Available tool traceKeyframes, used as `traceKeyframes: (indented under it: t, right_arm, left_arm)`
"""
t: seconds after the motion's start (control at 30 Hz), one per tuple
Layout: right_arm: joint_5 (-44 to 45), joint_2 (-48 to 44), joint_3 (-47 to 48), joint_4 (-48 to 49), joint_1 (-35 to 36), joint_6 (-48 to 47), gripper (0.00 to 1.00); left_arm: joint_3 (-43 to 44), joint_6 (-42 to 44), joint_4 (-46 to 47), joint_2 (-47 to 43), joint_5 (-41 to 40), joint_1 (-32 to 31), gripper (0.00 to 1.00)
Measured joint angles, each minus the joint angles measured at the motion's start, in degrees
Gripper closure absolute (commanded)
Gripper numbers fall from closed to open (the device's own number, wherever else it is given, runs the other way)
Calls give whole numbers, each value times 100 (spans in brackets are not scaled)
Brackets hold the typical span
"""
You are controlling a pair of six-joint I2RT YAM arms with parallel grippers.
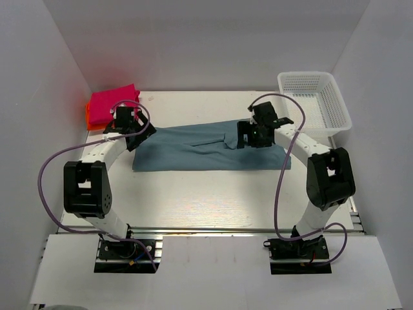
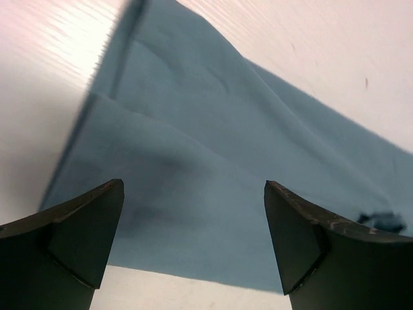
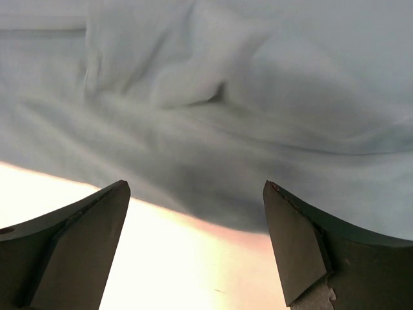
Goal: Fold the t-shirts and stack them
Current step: Fold the other side of the tshirt into a rectangle
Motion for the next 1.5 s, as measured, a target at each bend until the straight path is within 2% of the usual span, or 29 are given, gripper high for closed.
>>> traceKeyframes:
  t: [0.2,0.4,0.73,1.03,1.1,1.3,1.5]
  right_arm:
    - [-688,227,-299,632,15,-17,11]
    - [-955,758,-160,1322,15,9,11]
    - [-525,2354,1554,2179,7,247,11]
    - [409,2549,2844,2577,-76,59,11]
    - [424,2404,2785,2433,-85,15,11]
    - [-74,1213,1067,2013,-105,87,9]
    - [-457,1191,417,1814,-57,203,9]
  left_arm:
    - [-157,243,474,507,984,-66,0]
    - [-258,319,518,951,1217,-87,0]
    - [-363,363,468,857,1097,-81,0]
    - [-496,426,240,678,874,-81,0]
    - [-511,448,179,643,820,-81,0]
    - [-662,514,13,450,704,-81,0]
    - [-822,551,-52,323,658,-81,0]
